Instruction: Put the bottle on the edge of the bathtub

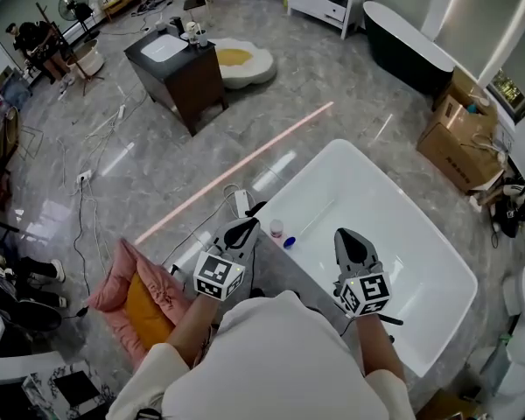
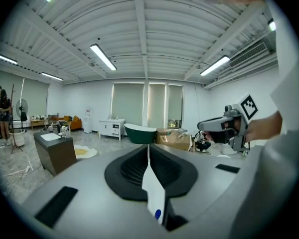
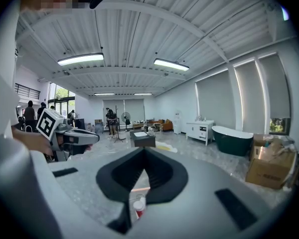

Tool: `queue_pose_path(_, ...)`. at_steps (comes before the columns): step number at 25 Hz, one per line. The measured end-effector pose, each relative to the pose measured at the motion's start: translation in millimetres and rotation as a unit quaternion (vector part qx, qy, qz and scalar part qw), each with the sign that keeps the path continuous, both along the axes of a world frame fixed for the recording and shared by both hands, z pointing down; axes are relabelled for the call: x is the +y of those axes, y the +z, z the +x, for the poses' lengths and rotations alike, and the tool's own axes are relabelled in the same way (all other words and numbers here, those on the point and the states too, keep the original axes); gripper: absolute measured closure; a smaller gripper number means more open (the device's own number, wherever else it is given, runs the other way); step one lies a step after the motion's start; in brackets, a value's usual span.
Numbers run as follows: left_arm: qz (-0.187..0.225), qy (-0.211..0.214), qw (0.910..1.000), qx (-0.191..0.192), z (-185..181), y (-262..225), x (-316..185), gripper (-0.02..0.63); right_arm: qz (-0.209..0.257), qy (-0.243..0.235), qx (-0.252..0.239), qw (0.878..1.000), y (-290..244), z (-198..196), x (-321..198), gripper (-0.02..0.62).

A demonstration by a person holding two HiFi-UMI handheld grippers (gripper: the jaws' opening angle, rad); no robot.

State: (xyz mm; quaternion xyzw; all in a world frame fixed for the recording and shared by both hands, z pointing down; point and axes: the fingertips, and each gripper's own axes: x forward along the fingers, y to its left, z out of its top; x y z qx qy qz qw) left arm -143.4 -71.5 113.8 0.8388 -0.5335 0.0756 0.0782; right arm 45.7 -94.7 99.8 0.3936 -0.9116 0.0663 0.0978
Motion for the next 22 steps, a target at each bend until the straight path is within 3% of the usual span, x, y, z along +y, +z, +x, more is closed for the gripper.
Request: queue_pose_path(22, 0.0, 0.004, 1.0, 0.005, 6.8, 2.1, -1.6, 0.6, -0.006, 0.008, -0.002, 1.0, 1.2, 6.4, 2.6, 0.594)
